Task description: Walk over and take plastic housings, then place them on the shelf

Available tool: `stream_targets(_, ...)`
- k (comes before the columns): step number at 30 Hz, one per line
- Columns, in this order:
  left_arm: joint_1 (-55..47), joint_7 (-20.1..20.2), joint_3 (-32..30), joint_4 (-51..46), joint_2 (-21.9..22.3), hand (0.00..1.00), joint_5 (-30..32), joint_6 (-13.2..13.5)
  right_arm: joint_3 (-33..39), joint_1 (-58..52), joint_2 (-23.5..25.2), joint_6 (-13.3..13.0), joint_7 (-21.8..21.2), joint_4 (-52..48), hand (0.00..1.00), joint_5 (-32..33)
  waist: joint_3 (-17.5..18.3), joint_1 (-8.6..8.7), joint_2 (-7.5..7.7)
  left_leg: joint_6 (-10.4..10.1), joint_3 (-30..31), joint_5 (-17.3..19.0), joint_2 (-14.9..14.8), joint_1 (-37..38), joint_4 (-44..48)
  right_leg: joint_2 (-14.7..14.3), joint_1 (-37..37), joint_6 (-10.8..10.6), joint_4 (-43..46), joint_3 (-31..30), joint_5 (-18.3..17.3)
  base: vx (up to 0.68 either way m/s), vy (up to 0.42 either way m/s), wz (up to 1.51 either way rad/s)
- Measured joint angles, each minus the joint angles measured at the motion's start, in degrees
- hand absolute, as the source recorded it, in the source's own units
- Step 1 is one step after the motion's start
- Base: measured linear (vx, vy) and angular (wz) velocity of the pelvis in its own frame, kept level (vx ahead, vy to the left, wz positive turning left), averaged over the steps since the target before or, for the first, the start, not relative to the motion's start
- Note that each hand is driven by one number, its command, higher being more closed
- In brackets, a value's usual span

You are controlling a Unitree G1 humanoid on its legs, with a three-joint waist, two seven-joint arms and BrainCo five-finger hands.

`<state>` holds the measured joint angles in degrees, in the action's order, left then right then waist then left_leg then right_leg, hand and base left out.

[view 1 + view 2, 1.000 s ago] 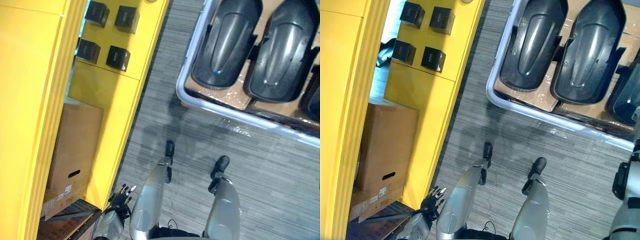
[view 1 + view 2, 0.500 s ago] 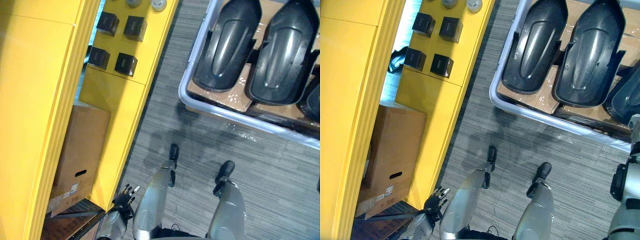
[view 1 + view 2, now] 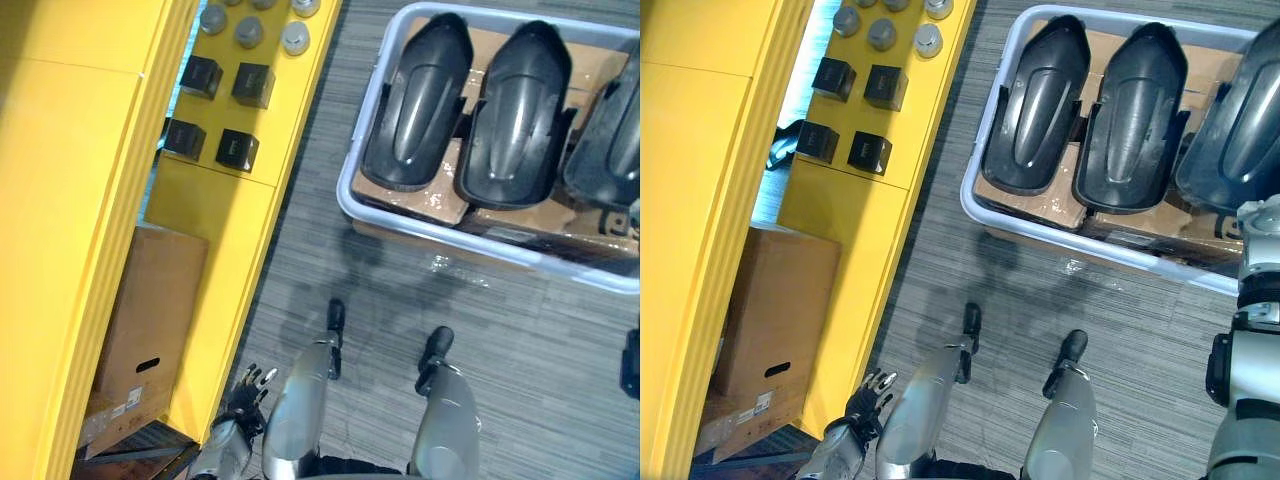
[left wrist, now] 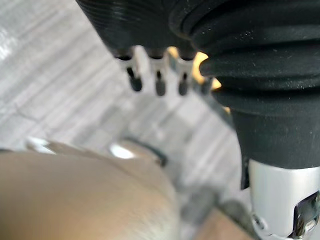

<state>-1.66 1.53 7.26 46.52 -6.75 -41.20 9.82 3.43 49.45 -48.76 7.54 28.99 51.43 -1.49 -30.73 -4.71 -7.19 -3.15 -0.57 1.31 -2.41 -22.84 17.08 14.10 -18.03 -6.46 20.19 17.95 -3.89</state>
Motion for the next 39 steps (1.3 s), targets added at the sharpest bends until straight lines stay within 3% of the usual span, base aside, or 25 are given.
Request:
stream_targets(5,-4.56,-0.4,-1.78,-8.2,0.25,0.0,-2.32,1.7,3.44,-7.85,4.63,0.03,1.42,-11.34,1.0,-3.95,0.15,0.84,3.25,0.03,-0.36,0.56,-0.23,5.13,-1.66,-0.63,5.76,-0.18,-3.25,0.56,0.12,0.06,0.012,-0.03)
stream_targets(9,-7.76,-3.89,-5.98,-20.81,0.13,0.0,-0.3,3.75,6.77,-15.73,9.85,0.06,4.69,-22.78,1.0,-6.88,2.3,0.83,6.2,-0.31,-1.48,0.16,-0.47,9.48,-5.57,-1.46,10.04,-0.49,-7.78,0.82,1.27,0.08,-0.011,-0.08)
stream_targets(12,-7.59,-6.84,-9.42,-33.9,-1.07,0.0,4.01,4.48,7.86,-23.66,15.08,-0.09,7.51,-33.33,1.0,-9.98,6.81,1.07,8.58,-0.41,-1.61,-0.24,-0.1,11.82,-8.81,-1.74,12.41,-0.97,-11.09,1.24,1.95,0.14,-0.008,0.03)
stream_targets(13,-7.34,-6.99,-9.5,-35.96,-1.46,0.0,4.27,4.39,7.87,-24.91,15.83,-0.09,7.68,-35.13,1.0,-10.81,7.53,1.1,8.71,-0.41,-1.59,-0.24,-0.02,12.24,-9.1,-1.73,13.16,-1.1,-11.7,1.47,2.04,0.17,0.003,0.11)
stream_targets(15,-6.04,-4.84,-9.14,-42.38,-2.64,0.0,5.61,2.22,7.68,-28.13,19.42,-1.36,8.73,-40.15,1.0,-15.52,11.53,1.47,9.31,-0.41,-1.55,-0.24,0.42,13.65,-10.48,-1.64,15.32,-1.42,-14.01,2.39,2.48,0.19,0.015,0.13)
stream_targets(20,-0.42,-0.74,-1.57,-46.79,-4.11,0.0,6.63,-4.32,2.75,-28.05,22.12,-5.17,8.9,-44.98,1.0,-21.9,15.05,1.36,9.27,-0.4,-2.1,-0.24,0.29,18.13,-13.26,-2.04,19.17,-1.91,-15.99,2.45,3.82,0.1,0.013,-0.03)
stream_targets(21,0.99,0.24,1.57,-48.09,-3.93,0.0,8.36,-6.39,0.55,-28.02,22.6,-7.49,8.55,-46.37,1.0,-22.7,15.82,1.21,9.47,-0.4,-2.81,-0.24,0.07,20.06,-14.33,-2.08,20.13,-2.02,-15.99,2.27,4.22,0.07,0.014,-0.21)
stream_targets(25,4.53,2.16,5.42,-50.56,-3.73,0.0,7.75,-10.03,-3.16,-27.57,24.46,-12.21,7.52,-47.22,1.0,-24.18,18.23,1.2,9.55,-0.38,-3.91,-0.26,-0.26,23.07,-15.95,-2.23,21.57,-1.87,-16.37,2.06,5.59,0.04,0.026,-0.19)
stream_targets(29,8.11,3.41,8.31,-51.1,-3.18,0.0,7.24,-13.7,-7.63,-24.69,25.2,-14.54,5.58,-47.38,1.0,-25.12,19.8,1.23,9.41,-0.1,-4.99,-0.44,0.1,24.32,-16.92,-2.4,22.22,-1.68,-17.94,1.95,7.12,-0.03,0.032,-0.16)
stream_targets(39,11.8,3.63,9.84,-51.1,-1.89,0.0,7.36,-14.37,-15.34,-21.52,26.7,-17.89,-0.76,-47.1,1.0,-26.39,21.76,1.53,9.24,0.73,-4.67,-4.24,1.73,25.28,-21.67,-1.57,22.23,-1.64,-19.88,2.34,7.51,-0.08,0.003,0.01)
